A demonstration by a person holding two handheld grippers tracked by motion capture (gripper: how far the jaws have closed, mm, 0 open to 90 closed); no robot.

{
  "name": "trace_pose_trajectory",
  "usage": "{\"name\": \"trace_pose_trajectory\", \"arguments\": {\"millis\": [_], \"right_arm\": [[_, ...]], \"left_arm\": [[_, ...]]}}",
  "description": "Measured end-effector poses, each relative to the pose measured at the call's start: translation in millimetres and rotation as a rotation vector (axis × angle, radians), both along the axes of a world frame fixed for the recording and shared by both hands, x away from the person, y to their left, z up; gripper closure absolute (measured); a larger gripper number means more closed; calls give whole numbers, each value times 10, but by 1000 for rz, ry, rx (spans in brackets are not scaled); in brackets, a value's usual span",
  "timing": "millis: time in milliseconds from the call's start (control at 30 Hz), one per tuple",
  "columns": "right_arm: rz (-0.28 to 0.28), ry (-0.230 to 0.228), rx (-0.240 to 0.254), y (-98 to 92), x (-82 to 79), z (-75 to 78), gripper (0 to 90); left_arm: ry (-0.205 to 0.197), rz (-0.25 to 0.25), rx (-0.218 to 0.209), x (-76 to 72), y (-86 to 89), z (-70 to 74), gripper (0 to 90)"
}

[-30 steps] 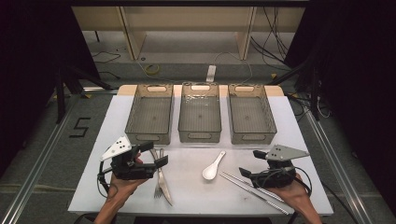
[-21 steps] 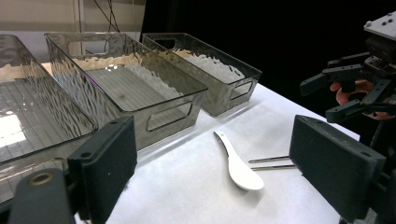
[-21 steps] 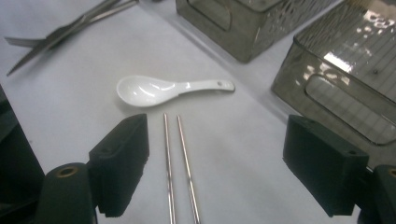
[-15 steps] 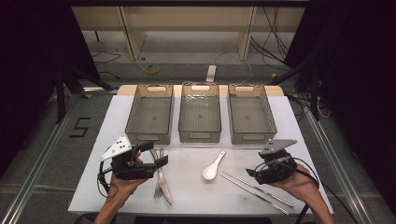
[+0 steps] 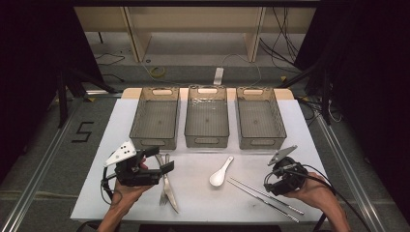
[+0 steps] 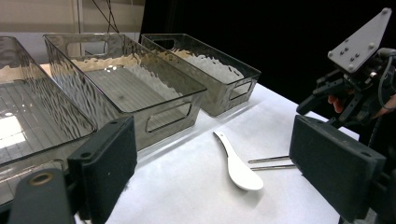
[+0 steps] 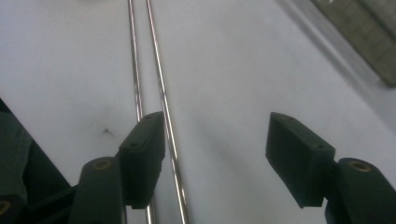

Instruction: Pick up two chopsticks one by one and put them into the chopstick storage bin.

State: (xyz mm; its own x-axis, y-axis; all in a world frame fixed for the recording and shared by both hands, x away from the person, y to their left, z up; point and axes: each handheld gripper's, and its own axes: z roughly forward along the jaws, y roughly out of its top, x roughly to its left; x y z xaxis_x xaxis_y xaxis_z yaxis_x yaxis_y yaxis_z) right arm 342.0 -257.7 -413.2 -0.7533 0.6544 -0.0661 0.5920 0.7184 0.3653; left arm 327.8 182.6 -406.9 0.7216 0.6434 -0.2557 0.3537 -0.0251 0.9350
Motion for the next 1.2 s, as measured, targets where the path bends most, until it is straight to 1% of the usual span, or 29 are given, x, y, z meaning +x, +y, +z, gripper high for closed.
{"name": "trace_pose_trajectory", "arguments": {"millis": [200, 233, 267, 433, 500, 533, 600, 667, 700, 867, 967, 1033, 1067, 1100, 1133, 1200], "right_arm": [[2, 65, -66, -50, -44, -132, 479], [8, 74, -94, -47, -57, -158, 504], [8, 74, -94, -47, -57, -158, 504], [29, 105, -119, -40, -88, -197, 554], [40, 124, -133, -30, -101, -229, 585], [40, 124, -133, -30, -101, -229, 585], [46, 142, -153, -13, -111, -268, 603], [50, 148, -159, -11, -113, -274, 628], [60, 154, -166, -9, -116, -290, 659], [72, 166, -164, -2, -116, -317, 699], [76, 181, -175, 3, -116, -340, 727], [80, 183, -176, 4, -113, -343, 735], [83, 186, -172, 10, -113, -351, 755], [83, 186, -172, 10, -113, -351, 755], [89, 192, -170, 18, -113, -359, 778], [90, 194, -173, 23, -112, -368, 790]], "left_arm": [[-2, 0, 2, -1, 1, 1, 142], [0, 1, 2, -2, -1, 1, 142], [-1, 1, 2, -2, -2, 1, 142], [-1, 0, 2, -2, 0, 1, 142], [-2, -1, 2, -2, 0, 2, 142], [-3, -1, 2, -3, -1, 2, 142], [-2, 0, 3, -4, -3, 2, 142], [-2, -1, 2, -4, -1, 3, 143], [-2, -1, 1, -2, 0, 2, 142], [-2, -1, 2, -2, -1, 2, 142], [-3, -1, 2, -2, -2, 2, 142], [-2, -1, 2, -3, -3, 2, 142], [-2, -2, 2, -2, -3, 2, 142], [-2, -2, 2, -2, -4, 2, 142], [-2, -2, 2, -2, -4, 2, 142], [-2, -2, 2, -2, -4, 2, 142]]}}
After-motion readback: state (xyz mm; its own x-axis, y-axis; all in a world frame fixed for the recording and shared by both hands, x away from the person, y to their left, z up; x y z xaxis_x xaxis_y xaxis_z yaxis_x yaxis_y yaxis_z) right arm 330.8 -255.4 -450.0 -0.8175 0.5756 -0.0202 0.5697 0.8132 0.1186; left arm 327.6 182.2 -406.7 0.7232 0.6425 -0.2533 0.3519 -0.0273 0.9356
